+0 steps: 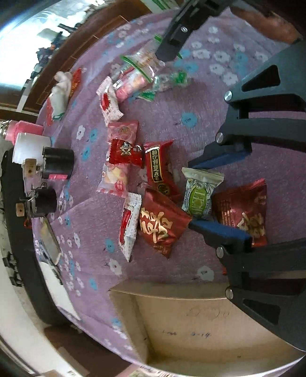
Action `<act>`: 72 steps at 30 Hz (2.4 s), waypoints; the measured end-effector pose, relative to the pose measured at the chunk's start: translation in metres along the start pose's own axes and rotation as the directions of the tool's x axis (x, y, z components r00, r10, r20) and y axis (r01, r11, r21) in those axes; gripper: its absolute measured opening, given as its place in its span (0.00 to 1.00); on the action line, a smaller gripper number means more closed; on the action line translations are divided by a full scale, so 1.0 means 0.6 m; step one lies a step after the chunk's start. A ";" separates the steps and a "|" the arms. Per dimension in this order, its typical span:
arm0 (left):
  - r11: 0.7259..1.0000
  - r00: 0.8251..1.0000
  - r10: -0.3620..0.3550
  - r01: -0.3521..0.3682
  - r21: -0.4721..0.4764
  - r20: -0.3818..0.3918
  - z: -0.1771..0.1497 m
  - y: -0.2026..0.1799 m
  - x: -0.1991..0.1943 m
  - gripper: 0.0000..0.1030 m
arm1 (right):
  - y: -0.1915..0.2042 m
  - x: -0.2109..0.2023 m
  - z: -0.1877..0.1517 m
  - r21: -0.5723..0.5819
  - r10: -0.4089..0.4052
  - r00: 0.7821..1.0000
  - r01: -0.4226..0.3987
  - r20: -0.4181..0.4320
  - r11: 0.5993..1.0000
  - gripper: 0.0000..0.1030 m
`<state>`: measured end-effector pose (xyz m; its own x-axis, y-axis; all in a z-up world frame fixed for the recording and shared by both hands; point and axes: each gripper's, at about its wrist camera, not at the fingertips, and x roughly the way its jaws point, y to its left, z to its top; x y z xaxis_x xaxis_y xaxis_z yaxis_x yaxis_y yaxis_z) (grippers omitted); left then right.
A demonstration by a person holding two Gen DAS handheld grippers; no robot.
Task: Organize snacks
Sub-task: 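Grasp the green-white packet with left gripper while right grasps clear bag of green candy, then carry both snacks over the cardboard box and open both grippers to drop them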
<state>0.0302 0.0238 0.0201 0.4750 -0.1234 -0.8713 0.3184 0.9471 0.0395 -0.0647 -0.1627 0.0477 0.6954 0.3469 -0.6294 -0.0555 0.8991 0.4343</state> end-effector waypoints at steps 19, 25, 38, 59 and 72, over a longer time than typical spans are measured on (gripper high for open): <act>0.969 0.970 -0.118 0.160 -0.187 0.214 -0.028 0.156 -0.198 0.17 | 0.035 0.000 -0.009 -0.055 -0.013 1.000 0.013 0.004 0.998 0.20; 0.974 0.973 -0.138 0.167 -0.152 0.182 -0.050 0.166 -0.202 0.24 | 0.113 0.005 0.007 -0.124 0.033 0.999 -0.036 -0.028 0.992 0.19; 0.996 0.996 -0.088 0.088 0.026 0.004 -0.012 -0.006 -0.036 0.41 | 0.078 0.016 -0.024 -0.075 0.008 0.999 -0.011 -0.040 0.997 0.20; 0.971 0.972 -0.185 0.204 -0.123 0.147 -0.019 0.106 -0.156 0.25 | 0.096 -0.011 -0.017 -0.098 0.072 0.997 -0.074 -0.024 0.992 0.20; 0.917 0.996 -0.056 0.080 -0.392 0.074 -0.005 0.331 -0.069 0.26 | 0.326 0.146 0.055 -0.275 0.099 0.976 -0.151 -0.196 0.949 0.19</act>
<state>0.0715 0.2181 0.0625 0.5160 -0.1974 -0.8335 0.0085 0.9742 -0.2255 0.0090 0.0347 0.0989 0.5329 0.4796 -0.6972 -0.3550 0.8746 0.3303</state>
